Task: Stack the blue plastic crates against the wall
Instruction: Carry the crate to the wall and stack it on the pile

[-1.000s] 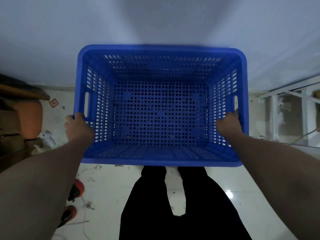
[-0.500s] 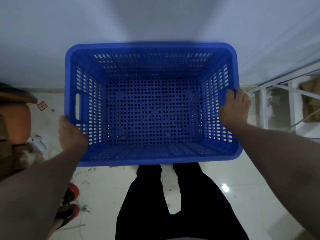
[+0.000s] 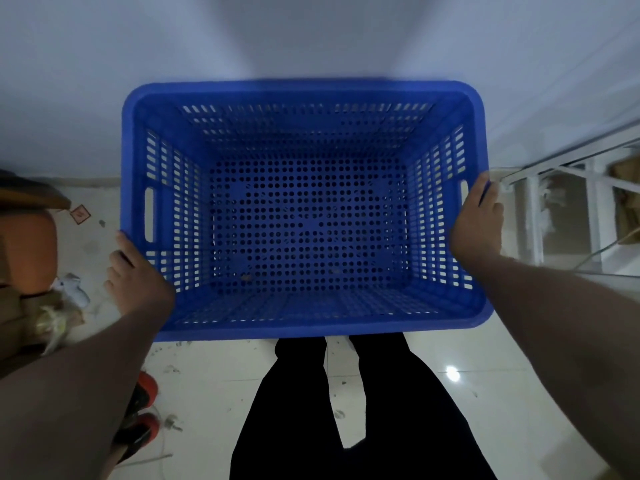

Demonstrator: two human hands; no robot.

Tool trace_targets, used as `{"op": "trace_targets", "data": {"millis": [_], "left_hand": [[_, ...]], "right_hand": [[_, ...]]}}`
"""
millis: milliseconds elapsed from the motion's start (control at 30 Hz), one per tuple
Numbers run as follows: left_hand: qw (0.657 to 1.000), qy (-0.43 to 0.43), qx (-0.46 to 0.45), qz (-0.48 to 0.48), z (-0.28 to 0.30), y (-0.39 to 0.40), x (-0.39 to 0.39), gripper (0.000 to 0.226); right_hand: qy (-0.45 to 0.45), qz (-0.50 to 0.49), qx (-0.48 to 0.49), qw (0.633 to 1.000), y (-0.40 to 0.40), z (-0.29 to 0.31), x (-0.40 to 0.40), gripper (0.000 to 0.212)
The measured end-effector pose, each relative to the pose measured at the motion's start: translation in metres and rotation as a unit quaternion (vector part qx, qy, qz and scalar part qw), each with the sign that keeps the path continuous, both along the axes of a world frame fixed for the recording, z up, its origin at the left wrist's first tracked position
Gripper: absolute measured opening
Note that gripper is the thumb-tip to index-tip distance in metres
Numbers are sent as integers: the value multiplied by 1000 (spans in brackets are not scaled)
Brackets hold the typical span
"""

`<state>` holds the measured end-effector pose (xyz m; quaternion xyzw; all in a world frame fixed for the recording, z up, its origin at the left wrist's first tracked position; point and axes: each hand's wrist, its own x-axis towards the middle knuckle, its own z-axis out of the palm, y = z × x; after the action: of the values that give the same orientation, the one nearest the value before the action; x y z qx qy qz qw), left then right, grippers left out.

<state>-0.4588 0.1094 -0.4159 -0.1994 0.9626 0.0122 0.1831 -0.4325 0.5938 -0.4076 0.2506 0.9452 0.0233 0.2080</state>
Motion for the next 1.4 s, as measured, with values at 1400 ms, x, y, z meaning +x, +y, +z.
{"op": "trace_targets", "data": {"millis": [1400], "left_hand": [[996, 3, 21, 92, 4, -15, 5, 71]], "right_hand": [[74, -82, -27, 994, -8, -7, -1, 95]]}}
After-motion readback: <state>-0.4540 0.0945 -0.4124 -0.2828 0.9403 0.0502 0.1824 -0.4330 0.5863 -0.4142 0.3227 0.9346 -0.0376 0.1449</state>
